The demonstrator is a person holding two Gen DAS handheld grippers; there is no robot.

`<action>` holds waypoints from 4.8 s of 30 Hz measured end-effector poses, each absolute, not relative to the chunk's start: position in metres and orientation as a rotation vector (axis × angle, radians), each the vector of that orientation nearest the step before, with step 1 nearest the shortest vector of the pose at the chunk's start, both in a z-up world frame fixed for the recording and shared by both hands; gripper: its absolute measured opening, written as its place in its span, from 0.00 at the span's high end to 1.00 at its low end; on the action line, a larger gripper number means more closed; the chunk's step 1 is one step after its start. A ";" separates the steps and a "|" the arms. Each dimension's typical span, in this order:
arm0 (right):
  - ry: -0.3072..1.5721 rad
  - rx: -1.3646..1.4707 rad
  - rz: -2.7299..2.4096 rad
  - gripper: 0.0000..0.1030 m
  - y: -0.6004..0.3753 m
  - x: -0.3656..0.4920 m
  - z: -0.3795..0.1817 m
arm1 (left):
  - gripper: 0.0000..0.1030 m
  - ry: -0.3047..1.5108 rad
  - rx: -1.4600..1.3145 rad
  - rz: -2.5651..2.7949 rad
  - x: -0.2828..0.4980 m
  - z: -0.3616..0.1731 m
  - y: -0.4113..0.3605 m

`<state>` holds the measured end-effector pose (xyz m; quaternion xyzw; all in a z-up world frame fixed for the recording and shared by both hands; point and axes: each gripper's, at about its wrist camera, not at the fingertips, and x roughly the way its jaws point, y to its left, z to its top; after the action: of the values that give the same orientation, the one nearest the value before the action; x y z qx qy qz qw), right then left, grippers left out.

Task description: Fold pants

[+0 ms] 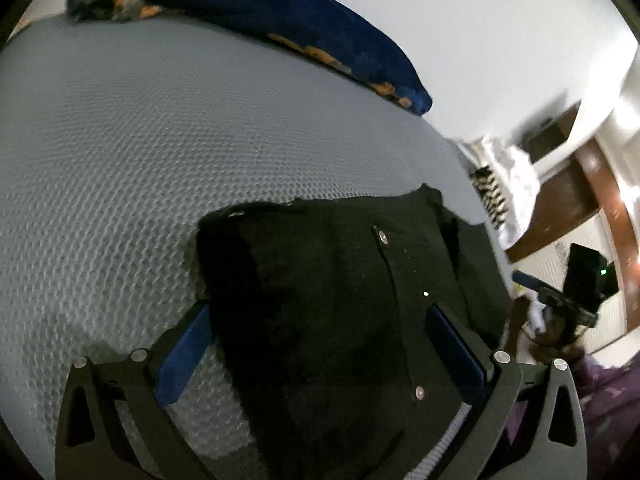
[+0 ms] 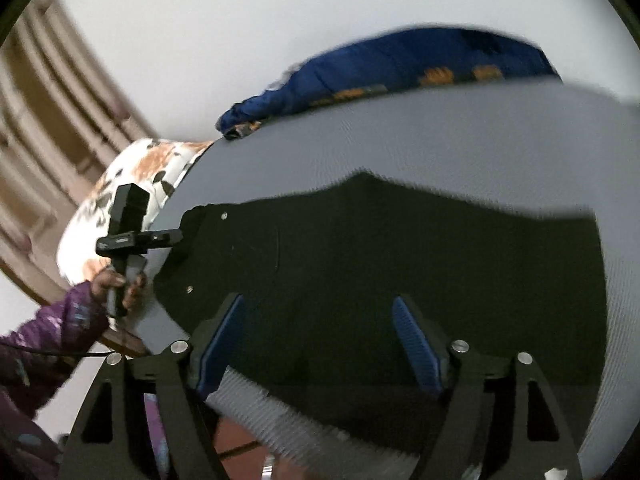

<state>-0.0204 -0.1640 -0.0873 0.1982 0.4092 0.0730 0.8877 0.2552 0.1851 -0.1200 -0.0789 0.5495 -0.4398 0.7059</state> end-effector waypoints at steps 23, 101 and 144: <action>0.745 0.807 0.159 0.26 -0.223 -0.061 -0.100 | 0.89 1.137 -0.141 -1.035 0.152 0.006 0.057; 0.569 0.874 0.035 0.44 -0.370 -0.108 -0.096 | 0.22 0.995 0.011 -0.834 0.110 -0.081 -0.083; 0.785 0.775 -0.099 0.20 -0.349 -0.087 -0.134 | 0.11 0.880 0.394 -0.531 0.107 -0.091 -0.104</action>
<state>-0.0870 -0.3488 -0.1343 0.3681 0.3727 -0.0468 0.8505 0.1070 -0.1035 -0.0905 0.1872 0.4181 -0.2524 0.8523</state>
